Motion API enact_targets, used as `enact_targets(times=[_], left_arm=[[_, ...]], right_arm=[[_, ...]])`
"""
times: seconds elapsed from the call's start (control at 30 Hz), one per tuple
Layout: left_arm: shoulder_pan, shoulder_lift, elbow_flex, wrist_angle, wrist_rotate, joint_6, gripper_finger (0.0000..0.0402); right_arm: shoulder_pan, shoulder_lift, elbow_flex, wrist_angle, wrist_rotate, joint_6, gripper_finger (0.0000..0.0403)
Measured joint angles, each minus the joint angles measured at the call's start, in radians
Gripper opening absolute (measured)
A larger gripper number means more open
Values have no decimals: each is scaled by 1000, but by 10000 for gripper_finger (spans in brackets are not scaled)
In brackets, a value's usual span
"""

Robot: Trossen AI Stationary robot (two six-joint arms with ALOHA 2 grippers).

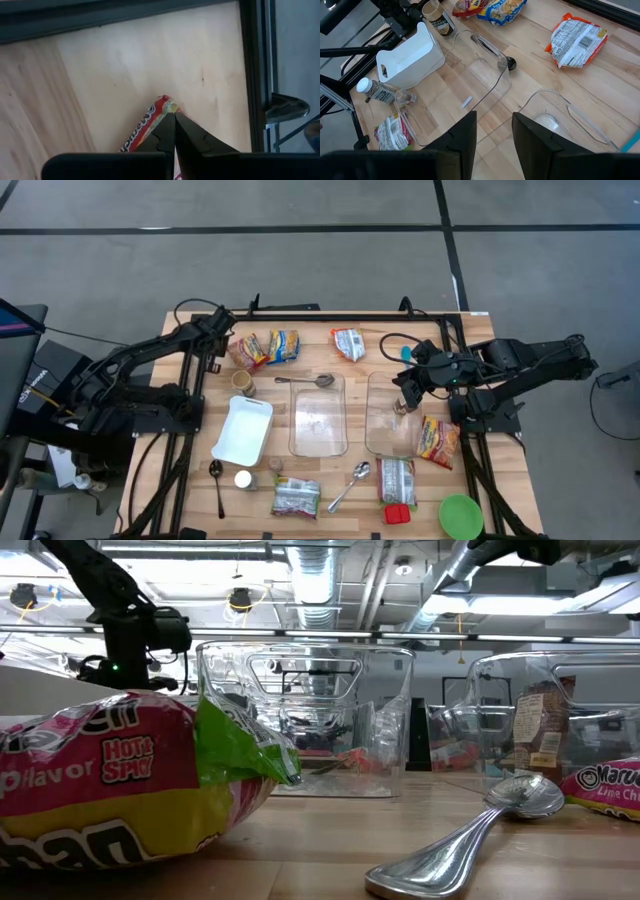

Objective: Pick & Place Food Item
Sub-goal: Put the top red noodle pack into the left transparent bin

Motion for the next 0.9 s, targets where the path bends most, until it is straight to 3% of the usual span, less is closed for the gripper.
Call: enact_targets(times=[0.37,0.6,0.9], left_arm=[[0,0,0,8,2,49,16],[1,0,0,22,-60,45,89],[1,57,-1,50,-52,19,177]], right_arm=[[0,0,0,0,0,0,119],[0,0,0,0,0,0,119],[0,0,0,0,0,0,119]])
